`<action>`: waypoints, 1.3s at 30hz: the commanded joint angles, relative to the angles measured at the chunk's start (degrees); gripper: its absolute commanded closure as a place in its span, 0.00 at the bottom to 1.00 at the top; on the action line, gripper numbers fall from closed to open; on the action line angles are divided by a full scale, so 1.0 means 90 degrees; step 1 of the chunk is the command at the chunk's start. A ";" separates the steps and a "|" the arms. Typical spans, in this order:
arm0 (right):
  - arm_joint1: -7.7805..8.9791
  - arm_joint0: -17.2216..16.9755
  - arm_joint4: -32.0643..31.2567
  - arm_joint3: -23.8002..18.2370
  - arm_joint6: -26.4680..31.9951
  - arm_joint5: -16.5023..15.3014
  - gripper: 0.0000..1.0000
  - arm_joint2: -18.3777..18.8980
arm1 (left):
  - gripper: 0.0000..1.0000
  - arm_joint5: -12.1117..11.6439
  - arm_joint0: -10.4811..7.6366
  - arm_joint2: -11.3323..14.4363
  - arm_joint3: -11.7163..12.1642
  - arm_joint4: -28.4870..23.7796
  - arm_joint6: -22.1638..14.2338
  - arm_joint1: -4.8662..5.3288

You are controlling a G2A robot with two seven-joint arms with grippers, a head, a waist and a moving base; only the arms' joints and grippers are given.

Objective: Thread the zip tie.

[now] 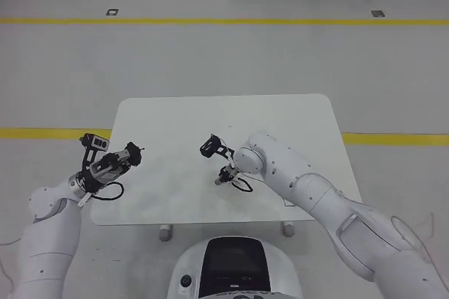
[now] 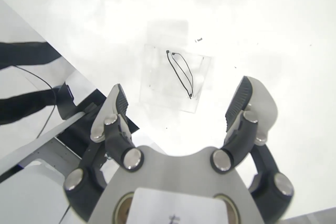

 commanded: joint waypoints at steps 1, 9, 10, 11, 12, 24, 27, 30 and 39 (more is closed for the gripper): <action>-0.0005 0.0007 -0.0011 0.0025 -0.0015 0.0054 0.00 -0.0002 | 1.00 0.0000 0.0000 0.0000 0.0000 0.0000 0.0000 0.0000; -0.0009 -0.0043 -0.0395 0.0036 -0.0157 -0.0068 0.00 -0.0078 | 1.00 0.0000 0.0000 0.0000 0.0000 0.0000 0.0000 0.0000; -0.0017 -0.0037 -0.0403 0.0047 -0.0159 -0.0116 0.00 -0.0080 | 1.00 0.0000 0.0000 0.0000 0.0000 0.0000 0.0000 0.0000; -0.0029 -0.0031 -0.0425 0.0066 -0.0158 -0.0177 0.07 -0.0088 | 1.00 0.0000 0.0000 0.0000 0.0000 0.0000 0.0000 0.0000; -0.0039 -0.0029 -0.0454 0.0076 -0.0152 -0.0233 0.51 -0.0106 | 1.00 0.0000 0.0000 0.0000 0.0000 0.0000 0.0000 0.0000; -0.0158 -0.0080 -0.0513 0.0304 -0.0256 -0.0557 0.87 -0.0143 | 1.00 0.0000 0.0000 0.0000 0.0000 0.0000 0.0000 0.0000; -0.0195 -0.0083 -0.0512 0.0371 -0.0266 -0.0593 0.87 -0.0159 | 1.00 0.0000 0.0000 0.0000 0.0000 0.0000 0.0000 0.0000; -0.0241 -0.0089 -0.0502 0.0479 -0.0277 -0.0650 0.84 -0.0183 | 1.00 0.0000 0.0000 0.0000 0.0000 0.0000 0.0000 0.0000; -0.0450 -0.0043 -0.0432 0.0990 -0.0391 -0.0826 0.82 -0.0308 | 1.00 0.0000 0.0000 0.0000 0.0000 0.0000 0.0000 0.0000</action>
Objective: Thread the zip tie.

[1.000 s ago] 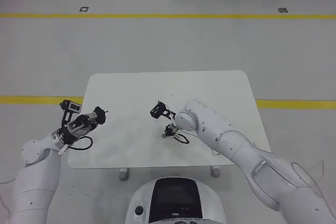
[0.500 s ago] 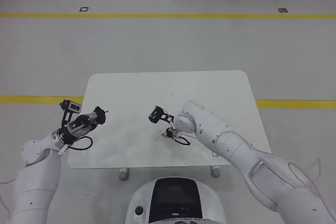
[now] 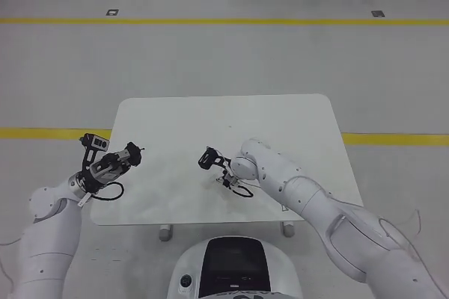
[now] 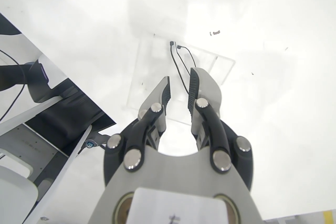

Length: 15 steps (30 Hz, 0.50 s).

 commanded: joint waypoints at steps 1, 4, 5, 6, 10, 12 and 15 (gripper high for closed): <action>-0.0055 0.0017 0.0008 0.0141 -0.0055 -0.0040 0.82 -0.0035 | 1.00 0.0000 0.0000 0.0000 0.0000 0.0000 0.0000 0.0000; -0.0151 0.0053 0.0050 0.0361 -0.0097 -0.0095 0.79 -0.0087 | 1.00 0.0000 0.0000 0.0000 0.0000 0.0000 0.0000 0.0000; -0.0181 0.0069 0.0067 0.0430 -0.0111 -0.0114 0.78 -0.0099 | 1.00 0.0000 0.0000 0.0000 0.0000 0.0000 0.0000 0.0000; -0.0221 0.0088 0.0087 0.0525 -0.0126 -0.0132 0.78 -0.0116 | 1.00 0.0000 0.0000 0.0000 0.0000 0.0000 0.0000 0.0000; -0.0348 0.0158 0.0165 0.0831 -0.0180 -0.0204 0.80 -0.0157 | 1.00 0.0000 0.0000 0.0000 0.0000 0.0000 0.0000 0.0000; -0.0404 0.0189 0.0202 0.0963 -0.0207 -0.0233 0.80 -0.0171 | 1.00 0.0000 0.0000 0.0000 0.0000 0.0000 0.0000 0.0000; -0.0490 0.0231 0.0261 0.1155 -0.0246 -0.0233 0.80 -0.0205 | 1.00 0.0000 0.0000 0.0000 0.0000 0.0000 0.0000 0.0000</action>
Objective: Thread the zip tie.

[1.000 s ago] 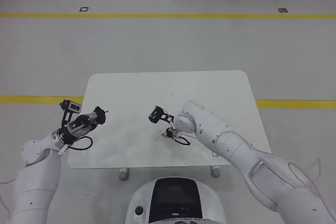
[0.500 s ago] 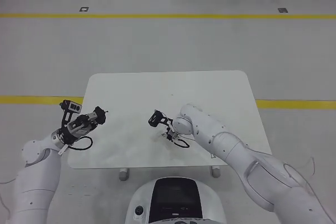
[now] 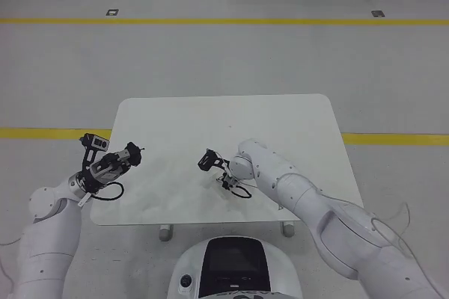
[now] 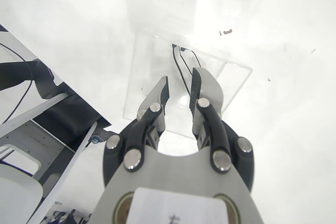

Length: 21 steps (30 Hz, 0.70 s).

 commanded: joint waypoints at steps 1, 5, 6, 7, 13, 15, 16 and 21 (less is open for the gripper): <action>-0.0056 0.0028 0.0051 0.0133 -0.0026 0.0002 0.80 -0.0023 | 1.00 0.0000 0.0000 0.0000 0.0000 0.0000 0.0000 0.0000; -0.0144 0.0075 0.0143 0.0343 -0.0066 0.0002 0.81 -0.0067 | 1.00 0.0000 0.0000 0.0000 0.0000 0.0000 0.0000 0.0000; -0.0163 0.0084 0.0164 0.0391 -0.0069 0.0002 0.81 -0.0078 | 1.00 0.0000 0.0000 0.0000 0.0000 0.0000 0.0000 0.0000; -0.0181 0.0095 0.0186 0.0432 -0.0075 0.0002 0.82 -0.0089 | 1.00 0.0000 0.0000 0.0000 0.0000 0.0000 0.0000 0.0000; -0.0284 0.0163 0.0282 0.0660 -0.0112 0.0002 1.00 -0.0180 | 1.00 0.0000 0.0000 0.0000 0.0000 0.0000 0.0000 0.0000; -0.0314 0.0186 0.0294 0.0716 -0.0106 0.0002 1.00 -0.0214 | 1.00 0.0000 0.0000 0.0000 0.0000 0.0000 0.0000 0.0000; -0.0324 0.0198 0.0299 0.0731 -0.0105 0.0002 1.00 -0.0225 | 1.00 0.0000 0.0000 0.0000 0.0000 0.0000 0.0000 0.0000; -0.0350 0.0269 0.0289 0.0735 -0.0074 0.0002 1.00 -0.0271 | 1.00 0.0000 0.0000 0.0000 0.0000 0.0000 0.0000 0.0000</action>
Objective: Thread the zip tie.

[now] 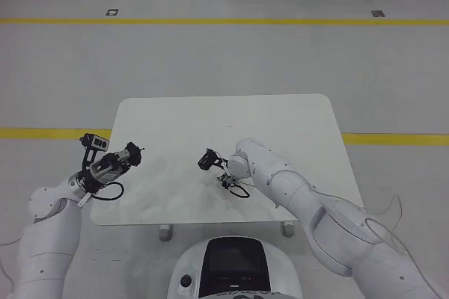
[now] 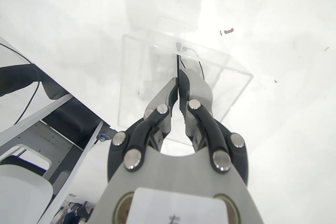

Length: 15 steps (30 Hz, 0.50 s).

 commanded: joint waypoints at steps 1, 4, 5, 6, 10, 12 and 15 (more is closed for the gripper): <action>0.0004 0.0025 -0.0001 -0.0031 0.0020 0.0000 1.00 -0.0006 | 1.00 0.0000 0.0000 0.0000 0.0000 0.0000 0.0000 0.0000; 0.0038 0.0041 0.0002 -0.0140 0.0069 0.0000 1.00 -0.0012 | 1.00 0.0000 0.0000 0.0000 0.0000 0.0000 0.0000 0.0000; 0.0054 0.0041 0.0012 -0.0190 0.0090 0.0000 1.00 -0.0012 | 1.00 0.0000 0.0000 0.0000 0.0000 0.0000 0.0000 0.0000; 0.0074 0.0038 0.0027 -0.0242 0.0114 0.0000 1.00 -0.0011 | 1.00 0.0000 0.0000 0.0000 0.0000 0.0000 0.0000 0.0000; 0.0185 0.0019 -0.0006 -0.0503 0.0216 0.0000 1.00 -0.0039 | 1.00 0.0000 0.0000 0.0000 0.0000 0.0000 0.0000 0.0000; 0.0242 -0.0016 -0.0041 -0.0653 0.0299 0.0000 1.00 -0.0079 | 1.00 0.0000 0.0000 0.0000 0.0000 0.0000 0.0000 0.0000; 0.0298 -0.0070 -0.0059 -0.0782 0.0363 0.0000 0.78 -0.0119 | 1.00 0.0000 0.0000 0.0000 0.0000 0.0000 0.0000 0.0000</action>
